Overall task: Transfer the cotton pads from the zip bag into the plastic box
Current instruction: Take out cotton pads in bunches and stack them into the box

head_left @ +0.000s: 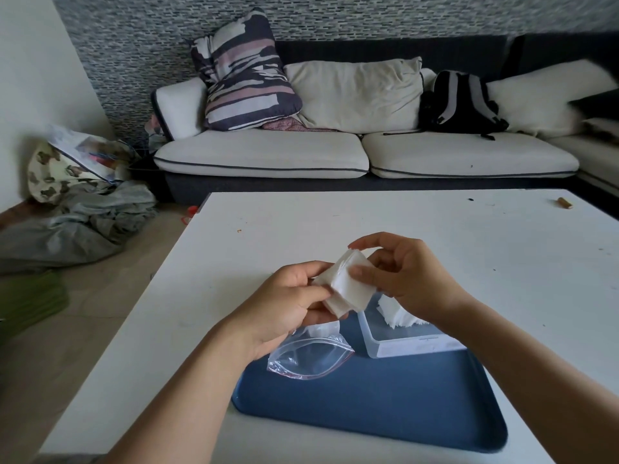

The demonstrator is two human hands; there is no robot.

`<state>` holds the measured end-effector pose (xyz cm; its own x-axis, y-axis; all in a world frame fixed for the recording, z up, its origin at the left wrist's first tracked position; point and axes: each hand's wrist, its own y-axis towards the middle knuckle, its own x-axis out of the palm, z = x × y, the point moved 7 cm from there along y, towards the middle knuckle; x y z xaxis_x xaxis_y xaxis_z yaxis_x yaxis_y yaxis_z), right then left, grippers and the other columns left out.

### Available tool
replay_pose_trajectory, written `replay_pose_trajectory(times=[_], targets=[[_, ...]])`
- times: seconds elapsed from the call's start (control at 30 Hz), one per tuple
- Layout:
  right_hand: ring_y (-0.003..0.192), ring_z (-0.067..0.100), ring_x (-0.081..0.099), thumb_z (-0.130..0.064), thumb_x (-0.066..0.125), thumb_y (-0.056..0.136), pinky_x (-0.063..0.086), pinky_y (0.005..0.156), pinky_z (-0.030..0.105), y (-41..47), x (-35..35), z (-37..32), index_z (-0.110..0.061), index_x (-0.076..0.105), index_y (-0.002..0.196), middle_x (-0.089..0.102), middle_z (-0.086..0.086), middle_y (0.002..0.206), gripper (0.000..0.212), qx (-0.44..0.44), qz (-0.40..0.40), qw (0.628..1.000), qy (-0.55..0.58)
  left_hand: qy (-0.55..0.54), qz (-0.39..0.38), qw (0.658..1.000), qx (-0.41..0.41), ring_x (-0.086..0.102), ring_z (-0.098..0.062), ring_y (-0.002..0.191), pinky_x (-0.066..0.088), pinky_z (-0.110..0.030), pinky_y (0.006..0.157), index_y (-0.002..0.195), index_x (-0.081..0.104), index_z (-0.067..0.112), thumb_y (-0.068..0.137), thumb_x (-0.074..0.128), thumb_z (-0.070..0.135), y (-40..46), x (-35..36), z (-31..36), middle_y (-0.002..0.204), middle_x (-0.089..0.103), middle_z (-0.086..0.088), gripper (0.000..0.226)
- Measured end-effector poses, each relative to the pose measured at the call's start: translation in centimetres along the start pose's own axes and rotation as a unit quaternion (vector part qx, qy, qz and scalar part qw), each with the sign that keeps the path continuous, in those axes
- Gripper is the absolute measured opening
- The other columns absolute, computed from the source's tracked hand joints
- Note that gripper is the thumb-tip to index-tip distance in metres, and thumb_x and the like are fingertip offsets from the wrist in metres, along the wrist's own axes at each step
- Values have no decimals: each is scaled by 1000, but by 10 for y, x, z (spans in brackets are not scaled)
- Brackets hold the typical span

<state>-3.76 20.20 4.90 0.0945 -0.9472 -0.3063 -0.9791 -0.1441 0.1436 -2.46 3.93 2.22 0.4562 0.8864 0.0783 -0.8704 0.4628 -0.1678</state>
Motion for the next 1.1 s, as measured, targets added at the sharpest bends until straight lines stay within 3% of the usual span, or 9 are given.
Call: replay_pose_trajectory(times=[0.13, 0.23, 0.37, 0.53, 0.7, 0.83, 0.93, 1.0, 1.1], targets=[[68, 13, 63, -26, 76, 86, 52, 63, 21, -1, 1, 1, -25, 72, 105, 73, 1, 91, 19, 5, 25, 999, -37, -16, 35, 999, 16, 72, -26, 107, 59, -38, 93, 120, 69, 9, 103, 45, -4, 2, 1, 0, 119, 73, -19, 32], [68, 9, 66, -18, 77, 85, 52, 63, 19, -4, 1, -2, -20, 76, 95, 76, -3, 86, 10, -13, 49, 999, 17, -24, 57, 998, 19, 73, -28, 107, 60, -37, 91, 119, 69, 11, 103, 43, -6, 3, 1, 0, 116, 74, -17, 34], [79, 13, 68, -14, 78, 84, 57, 75, 27, -5, -1, -11, -14, 75, 88, 76, 0, 84, 6, -46, 75, 996, 6, -46, 88, 995, 18, 74, -28, 104, 61, -34, 84, 112, 71, 12, 103, 41, -8, 6, -3, -1, 114, 74, -18, 37], [83, 24, 71, -11, 70, 84, 59, 80, 36, -6, -1, -14, 3, 67, 102, 74, 20, 94, 24, -4, 15, 972, 234, -98, 119, 988, 17, 74, -34, 100, 62, -39, 84, 109, 70, 5, 103, 40, -5, 7, -8, 1, 111, 73, -22, 33], [68, 14, 67, -5, 73, 85, 54, 60, 19, -6, 10, -4, 4, 70, 97, 75, 13, 81, 15, 31, 24, 990, 137, -111, 107, 988, 3, 69, -36, 106, 60, -38, 83, 119, 68, 0, 102, 31, 11, 7, -2, 2, 118, 70, -27, 42], [65, 12, 64, -6, 75, 83, 53, 60, 19, -4, 10, -5, 0, 72, 91, 74, 9, 76, 10, 28, 28, 991, 126, -94, 96, 991, 13, 70, -26, 98, 59, -37, 87, 118, 70, 5, 93, 54, 54, 9, 1, 3, 106, 74, -18, 57], [58, 7, 60, -4, 72, 86, 46, 54, 14, -6, 15, -7, 3, 72, 92, 70, 9, 73, 9, 21, 23, 993, 117, 8, 140, 988, 60, 71, -30, 97, 59, -43, 85, 105, 74, 16, 86, 72, 47, 11, 0, 3, 99, 76, -9, 37], [58, 5, 59, -7, 71, 88, 45, 54, 14, -8, 18, -9, 0, 73, 93, 69, 9, 73, 9, 25, 28, 994, 104, 47, 182, 978, 94, 71, -34, 100, 59, -55, 88, 101, 70, 19, 80, 71, 55, 10, 1, 5, 101, 76, -8, 42], [82, 14, 63, -22, 77, 84, 55, 67, 25, -7, 13, -11, -16, 70, 106, 66, 5, 98, 24, 30, 81, 993, 83, 78, 232, 958, 151, 74, -30, 91, 62, -53, 78, 97, 66, 15, 88, 68, 53, 7, 5, 17, 95, 75, -7, 39]])
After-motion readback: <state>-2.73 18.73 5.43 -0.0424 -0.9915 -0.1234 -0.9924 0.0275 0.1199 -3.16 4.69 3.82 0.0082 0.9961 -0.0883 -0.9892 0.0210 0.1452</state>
